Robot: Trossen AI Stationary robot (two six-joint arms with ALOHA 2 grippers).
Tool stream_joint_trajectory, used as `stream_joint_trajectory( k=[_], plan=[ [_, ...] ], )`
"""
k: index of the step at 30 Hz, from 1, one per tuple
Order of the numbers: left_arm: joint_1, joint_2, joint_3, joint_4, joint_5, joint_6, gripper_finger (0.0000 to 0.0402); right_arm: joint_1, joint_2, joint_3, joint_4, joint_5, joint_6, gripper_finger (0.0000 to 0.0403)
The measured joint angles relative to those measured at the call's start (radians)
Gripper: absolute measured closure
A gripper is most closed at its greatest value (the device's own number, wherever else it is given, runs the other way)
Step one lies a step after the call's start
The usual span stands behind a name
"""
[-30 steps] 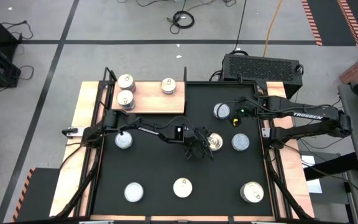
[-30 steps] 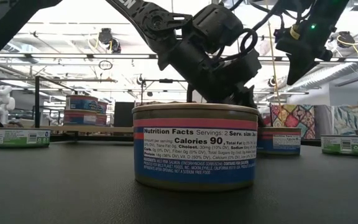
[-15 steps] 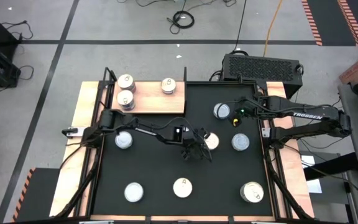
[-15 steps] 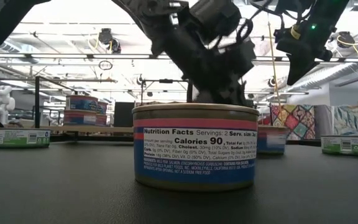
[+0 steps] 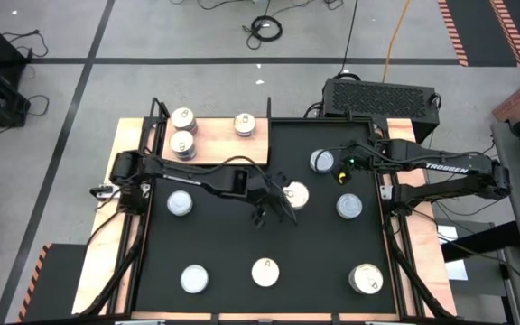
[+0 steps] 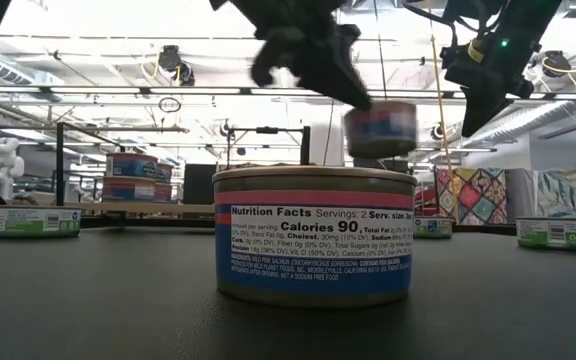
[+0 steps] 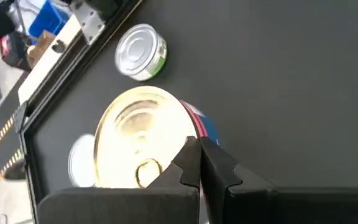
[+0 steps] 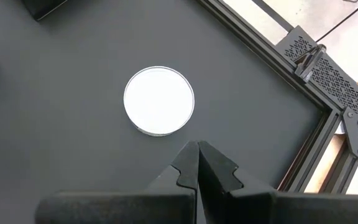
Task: Stack canned seafood by type on shelf
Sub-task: Stack the blue tuna can on top of the blue tuna can on the shelf
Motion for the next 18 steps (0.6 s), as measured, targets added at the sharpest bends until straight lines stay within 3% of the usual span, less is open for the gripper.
stream_joint_trajectory(
  k=[6,14,18],
  plan=[
    [-0.002,-0.177,-0.215,0.082,-0.027,-0.1,0.0402,0.0,-0.001,0.0,-0.006,0.002,-0.004,0.0403],
    [0.016,-0.411,-0.479,0.123,-0.261,-0.233,0.0402,0.0,-0.001,0.0,0.019,0.002,-0.026,0.0403],
    [0.041,-0.479,-0.561,0.127,-0.321,-0.257,0.0401,0.0,-0.001,0.0,0.035,0.0,-0.026,0.0403]
  ],
)
